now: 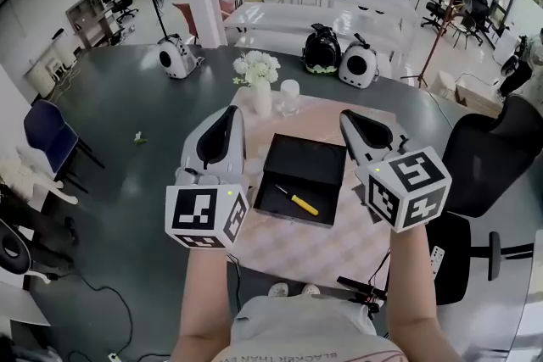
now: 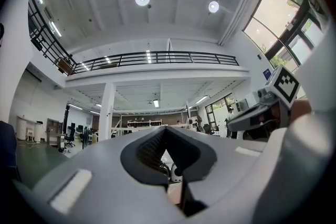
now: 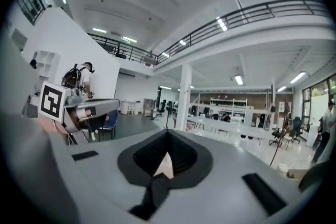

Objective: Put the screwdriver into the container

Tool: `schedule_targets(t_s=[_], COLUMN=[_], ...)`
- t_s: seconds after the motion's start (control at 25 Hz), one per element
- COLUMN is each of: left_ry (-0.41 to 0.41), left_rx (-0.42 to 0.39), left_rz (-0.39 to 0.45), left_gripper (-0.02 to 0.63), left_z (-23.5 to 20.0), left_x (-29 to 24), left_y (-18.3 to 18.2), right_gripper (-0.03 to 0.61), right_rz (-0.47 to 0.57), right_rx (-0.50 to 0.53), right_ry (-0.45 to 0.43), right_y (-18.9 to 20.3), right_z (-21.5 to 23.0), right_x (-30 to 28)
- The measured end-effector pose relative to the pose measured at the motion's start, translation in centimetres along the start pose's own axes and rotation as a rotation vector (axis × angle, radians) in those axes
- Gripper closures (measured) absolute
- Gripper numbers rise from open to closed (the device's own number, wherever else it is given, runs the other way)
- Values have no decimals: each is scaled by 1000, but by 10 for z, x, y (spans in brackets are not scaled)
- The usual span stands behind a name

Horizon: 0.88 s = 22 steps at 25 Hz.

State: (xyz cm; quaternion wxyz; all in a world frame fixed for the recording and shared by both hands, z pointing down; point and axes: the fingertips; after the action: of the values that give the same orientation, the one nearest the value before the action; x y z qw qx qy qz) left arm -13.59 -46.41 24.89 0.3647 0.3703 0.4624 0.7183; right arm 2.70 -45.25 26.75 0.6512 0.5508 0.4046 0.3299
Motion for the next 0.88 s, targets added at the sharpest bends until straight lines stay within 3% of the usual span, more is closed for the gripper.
schedule_targets(t_s=[0.2, 0.4, 0.64, 0.88], left_ry=[6, 0, -6, -7], left_rx=[-19, -34, -70, -87], left_rz=[50, 103, 161, 195], left_gripper=[606, 606, 606, 606], left_z=[2, 3, 2, 6], left_x=[0, 2, 7, 10], left_y=[-23, -47, -78, -95], right_gripper=[575, 575, 575, 575], right_rz=[192, 294, 376, 381], right_rx=[90, 148, 144, 132], right_ry=[69, 120, 158, 187], right_y=[-45, -70, -87, -91], right_z=[-6, -12, -10, -1], right_x=[40, 68, 92, 101])
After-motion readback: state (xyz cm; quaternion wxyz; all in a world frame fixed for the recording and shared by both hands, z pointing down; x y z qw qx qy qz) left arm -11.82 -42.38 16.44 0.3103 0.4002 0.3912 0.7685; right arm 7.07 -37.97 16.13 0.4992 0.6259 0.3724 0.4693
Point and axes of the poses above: the fingertips, and each gripper's own axes: x backward along the fingers, z to its right, y out of its underside, and after that the axes turned 12 degrees about -x, right-handed
